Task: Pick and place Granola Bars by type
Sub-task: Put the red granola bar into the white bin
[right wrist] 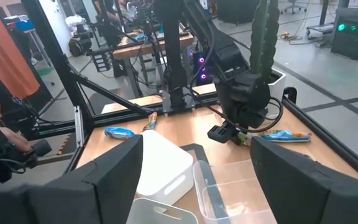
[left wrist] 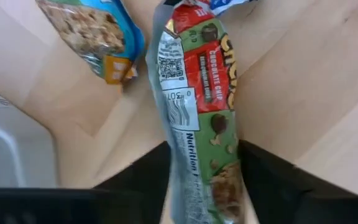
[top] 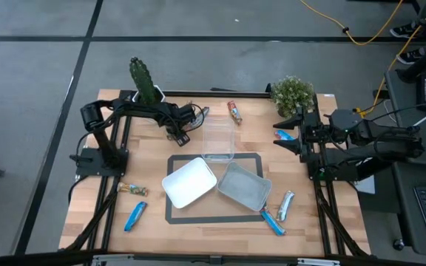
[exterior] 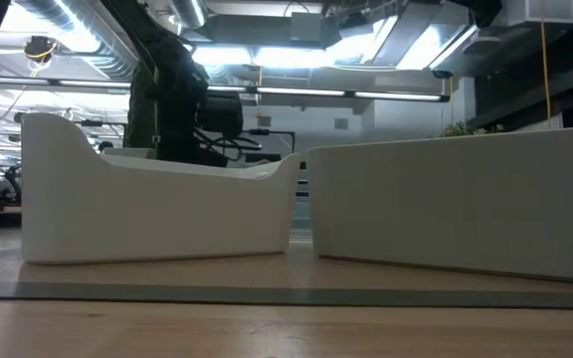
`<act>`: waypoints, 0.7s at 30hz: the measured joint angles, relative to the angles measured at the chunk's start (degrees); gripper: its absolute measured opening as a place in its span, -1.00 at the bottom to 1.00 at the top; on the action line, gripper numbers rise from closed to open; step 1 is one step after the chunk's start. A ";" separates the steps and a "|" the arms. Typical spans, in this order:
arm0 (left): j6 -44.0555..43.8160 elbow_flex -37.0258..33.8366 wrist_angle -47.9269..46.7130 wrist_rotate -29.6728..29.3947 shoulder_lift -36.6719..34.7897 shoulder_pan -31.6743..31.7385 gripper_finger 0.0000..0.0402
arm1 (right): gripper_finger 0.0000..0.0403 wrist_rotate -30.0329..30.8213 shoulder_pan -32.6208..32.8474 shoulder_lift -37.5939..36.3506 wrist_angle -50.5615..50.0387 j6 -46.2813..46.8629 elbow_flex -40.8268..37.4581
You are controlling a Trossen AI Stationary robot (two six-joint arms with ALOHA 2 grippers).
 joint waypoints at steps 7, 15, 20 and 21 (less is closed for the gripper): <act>-6.32 0.03 -1.30 7.45 -1.69 -1.55 -0.89 | 0.47 0.02 -0.02 0.00 -0.02 -1.35 0.00; -11.60 6.37 -1.55 16.93 -11.47 -6.91 -0.93 | 0.47 0.48 0.00 0.00 -0.57 -1.70 0.00; -11.92 14.67 -0.13 14.73 -21.59 -12.29 -0.95 | 0.47 3.32 -0.02 0.00 -0.57 -6.01 0.00; -11.63 16.41 0.94 13.08 -23.63 -13.58 -0.94 | 0.47 3.58 -0.02 0.00 -0.55 -6.99 0.00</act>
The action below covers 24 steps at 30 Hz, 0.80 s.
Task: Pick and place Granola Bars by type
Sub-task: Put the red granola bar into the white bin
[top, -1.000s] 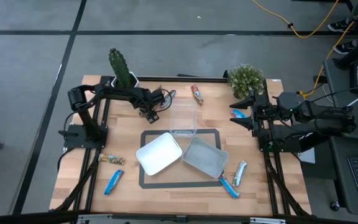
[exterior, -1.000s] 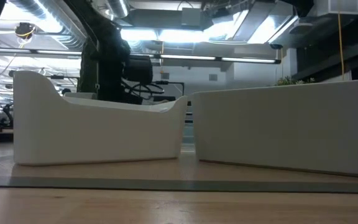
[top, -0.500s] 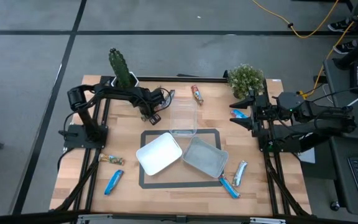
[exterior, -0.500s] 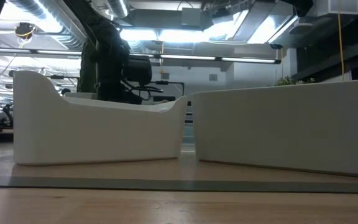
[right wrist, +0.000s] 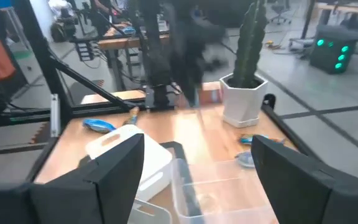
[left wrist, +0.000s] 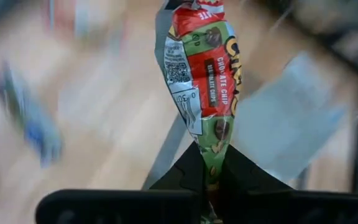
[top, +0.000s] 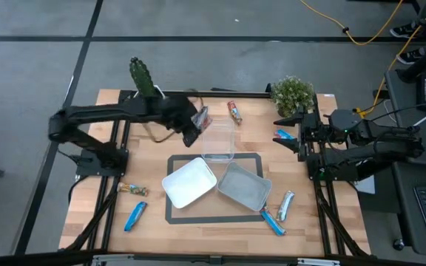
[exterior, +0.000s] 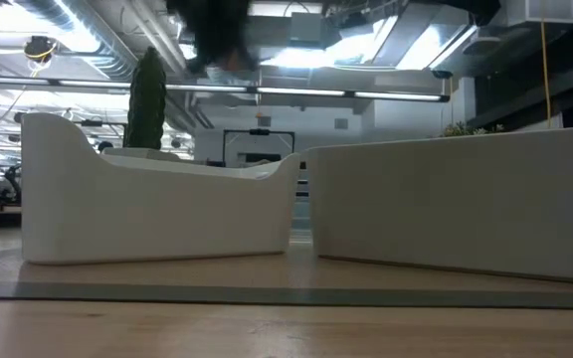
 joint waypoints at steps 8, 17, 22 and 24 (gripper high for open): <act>-3.86 7.18 1.25 -20.96 -11.06 -13.60 -0.95 | 0.47 0.05 0.00 0.00 0.26 -1.96 0.00; -6.88 9.75 3.65 -22.17 -8.32 -28.12 -0.93 | 0.47 -0.02 0.00 0.07 0.24 -1.70 0.00; -16.79 12.41 0.37 -12.23 -2.03 -27.78 -0.93 | 0.47 0.63 0.00 0.43 0.22 -1.70 0.00; -16.75 13.42 -1.55 -10.90 -0.23 -27.98 -0.93 | 0.47 1.22 0.00 0.71 0.24 -1.68 0.00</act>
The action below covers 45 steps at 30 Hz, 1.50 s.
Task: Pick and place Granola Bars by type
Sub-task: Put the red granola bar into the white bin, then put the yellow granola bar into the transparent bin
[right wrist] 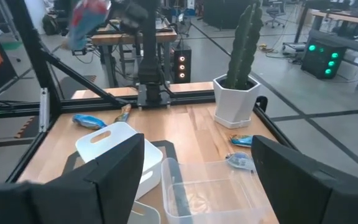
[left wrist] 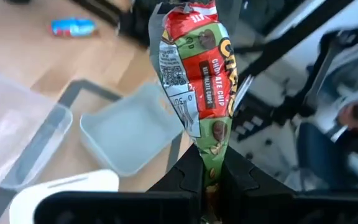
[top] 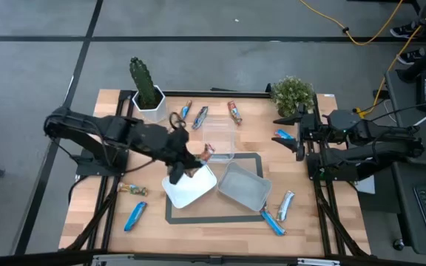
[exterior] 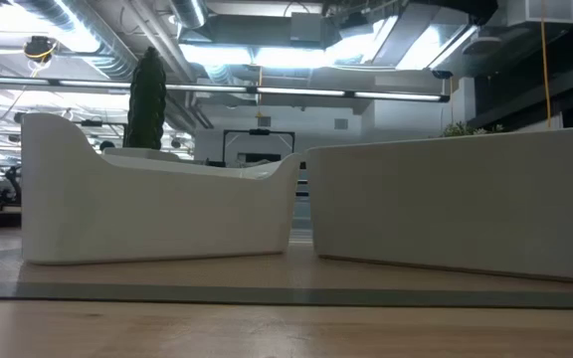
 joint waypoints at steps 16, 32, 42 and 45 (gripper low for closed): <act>-3.75 -11.28 -18.39 -4.71 15.23 -4.48 -0.92 | 0.47 0.18 0.00 1.66 -0.92 0.20 0.00; -8.33 -9.40 -17.09 1.53 16.80 -4.46 -0.17 | 0.47 0.18 0.00 1.65 -9.06 0.03 0.00; -14.81 0.20 -47.32 3.72 16.75 -9.39 0.01 | 0.47 0.19 0.02 1.65 -9.27 -0.21 0.00; -16.89 -0.32 -51.93 4.70 16.71 -13.44 0.00 | 0.47 0.18 0.02 1.65 -9.33 -0.24 0.00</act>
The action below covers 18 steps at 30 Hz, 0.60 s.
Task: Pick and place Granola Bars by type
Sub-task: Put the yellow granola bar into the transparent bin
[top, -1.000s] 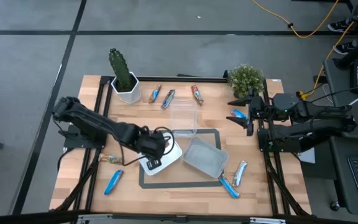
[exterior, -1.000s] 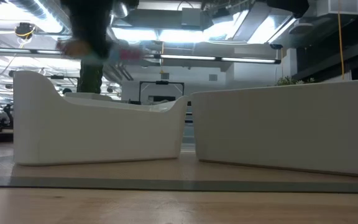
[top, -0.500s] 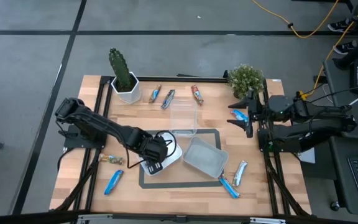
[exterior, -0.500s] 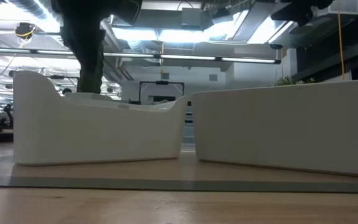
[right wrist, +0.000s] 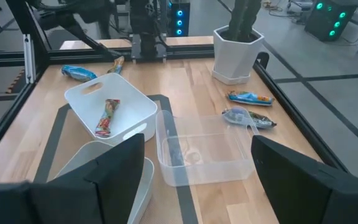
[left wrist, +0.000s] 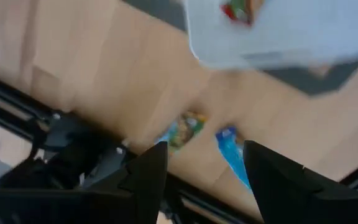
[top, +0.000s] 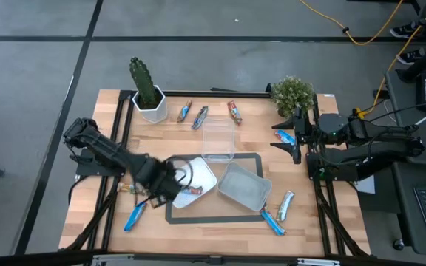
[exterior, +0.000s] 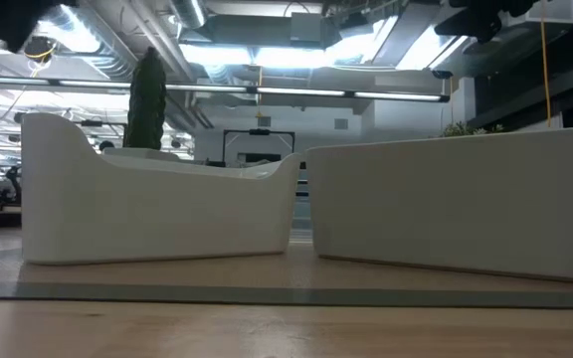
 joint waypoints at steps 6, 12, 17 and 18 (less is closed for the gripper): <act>-5.34 -9.68 1.45 -0.45 0.01 -7.78 0.00 | 0.47 0.00 0.00 0.30 -0.40 0.04 -0.02; -10.70 -23.77 10.72 7.53 0.10 -10.40 0.02 | 0.47 0.00 0.00 0.84 -0.44 0.04 -0.02; -13.09 -33.01 22.50 11.24 0.11 -10.69 0.02 | 0.47 -0.04 0.00 1.33 -0.41 0.61 -0.02; -13.32 -34.23 22.77 11.01 0.11 -10.69 0.02 | 0.47 -0.26 0.00 1.39 -0.44 1.35 -0.02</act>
